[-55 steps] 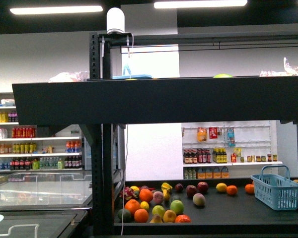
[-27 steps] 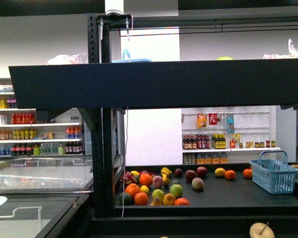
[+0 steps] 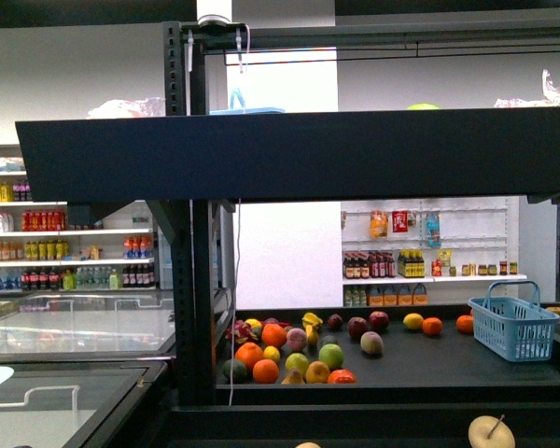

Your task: Pick lemon from shelf

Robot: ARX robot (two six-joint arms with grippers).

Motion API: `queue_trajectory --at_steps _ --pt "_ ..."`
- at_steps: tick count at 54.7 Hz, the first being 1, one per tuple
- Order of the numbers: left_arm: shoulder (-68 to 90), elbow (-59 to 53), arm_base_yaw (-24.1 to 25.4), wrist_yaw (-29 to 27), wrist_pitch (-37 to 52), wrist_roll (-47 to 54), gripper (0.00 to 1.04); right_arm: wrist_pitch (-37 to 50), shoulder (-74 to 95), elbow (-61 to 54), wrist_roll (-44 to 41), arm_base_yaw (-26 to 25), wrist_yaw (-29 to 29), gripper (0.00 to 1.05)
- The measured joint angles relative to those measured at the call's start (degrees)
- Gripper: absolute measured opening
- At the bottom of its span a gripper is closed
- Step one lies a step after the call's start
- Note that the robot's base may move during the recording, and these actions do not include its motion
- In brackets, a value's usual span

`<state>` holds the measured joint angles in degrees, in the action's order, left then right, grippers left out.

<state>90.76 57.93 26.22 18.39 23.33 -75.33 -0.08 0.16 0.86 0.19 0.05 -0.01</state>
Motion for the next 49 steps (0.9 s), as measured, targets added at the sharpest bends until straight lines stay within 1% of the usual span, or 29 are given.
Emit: queue_trajectory --at_steps 11,12,16,22,30,38,49 --pt "0.42 0.0 -0.24 0.11 -0.11 -0.2 0.27 0.0 0.0 0.0 0.0 -0.02 0.0 0.97" --pt "0.42 0.0 -0.24 0.11 -0.17 -0.63 0.22 0.0 0.0 0.0 0.0 -0.02 0.0 0.97" --pt "0.42 0.0 -0.28 0.76 -0.68 -1.18 0.15 0.0 0.0 0.0 0.0 0.0 0.0 0.97" --pt "-0.7 -0.02 -1.11 1.51 -1.64 0.37 0.13 0.0 0.0 0.0 0.0 0.0 0.0 0.97" --pt "-4.48 -1.03 -3.48 4.37 -3.32 3.89 0.11 0.0 0.0 0.0 0.0 -0.02 0.0 0.97" --pt "-10.01 -3.43 -8.24 7.96 -4.92 8.24 0.08 0.0 0.0 0.0 0.0 0.0 0.0 0.97" --pt "-14.51 -6.23 -16.59 11.91 -6.51 12.96 0.08 0.0 0.0 0.0 0.0 0.0 0.0 0.97"
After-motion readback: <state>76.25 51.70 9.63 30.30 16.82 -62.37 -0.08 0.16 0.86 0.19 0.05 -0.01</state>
